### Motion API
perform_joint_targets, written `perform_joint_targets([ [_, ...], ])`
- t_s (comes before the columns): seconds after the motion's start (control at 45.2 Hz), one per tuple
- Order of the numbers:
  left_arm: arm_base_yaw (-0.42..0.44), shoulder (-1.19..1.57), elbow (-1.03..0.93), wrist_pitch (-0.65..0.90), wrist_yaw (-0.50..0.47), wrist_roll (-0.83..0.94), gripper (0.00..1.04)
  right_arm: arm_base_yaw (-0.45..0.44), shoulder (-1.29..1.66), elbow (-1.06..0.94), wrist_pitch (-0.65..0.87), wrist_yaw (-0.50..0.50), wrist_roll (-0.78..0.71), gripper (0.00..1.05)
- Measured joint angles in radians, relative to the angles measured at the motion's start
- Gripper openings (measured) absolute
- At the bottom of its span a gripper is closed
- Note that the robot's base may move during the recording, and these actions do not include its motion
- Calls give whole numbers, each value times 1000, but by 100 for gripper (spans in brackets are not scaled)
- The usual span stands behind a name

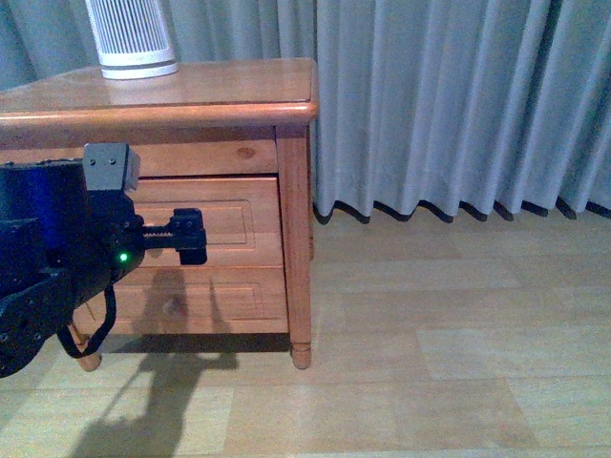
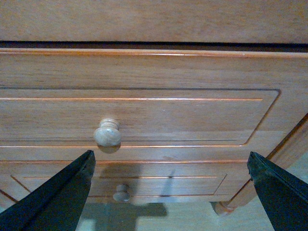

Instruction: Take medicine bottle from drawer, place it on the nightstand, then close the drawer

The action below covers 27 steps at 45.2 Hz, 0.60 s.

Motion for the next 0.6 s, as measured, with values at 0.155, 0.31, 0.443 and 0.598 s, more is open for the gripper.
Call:
perform_joint_targets([
  [0.155,14,61,64,-17,0,3,98,0,0,0,0,0,0,98],
  [0.31,33,109,127,-33,3,1,98,0,0,0,0,0,0,98],
  [0.443,62,171,223,-68,6,0,98,0,0,0,0,0,0,98],
  [0.598,87,233,310,-95,11,-2,98,0,0,0,0,0,0,98],
])
